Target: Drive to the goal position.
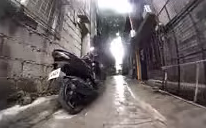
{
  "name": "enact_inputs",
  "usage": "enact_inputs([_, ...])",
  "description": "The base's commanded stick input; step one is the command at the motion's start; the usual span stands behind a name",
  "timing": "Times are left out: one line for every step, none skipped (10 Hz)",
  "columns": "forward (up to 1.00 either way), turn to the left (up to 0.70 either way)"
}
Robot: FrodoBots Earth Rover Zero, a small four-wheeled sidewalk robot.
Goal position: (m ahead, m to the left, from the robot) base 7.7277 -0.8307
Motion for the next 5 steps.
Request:
enact_inputs([0.99,0.00])
enact_inputs([0.99,0.00])
enact_inputs([0.99,0.00])
enact_inputs([0.99,0.00])
enact_inputs([0.99,0.00])
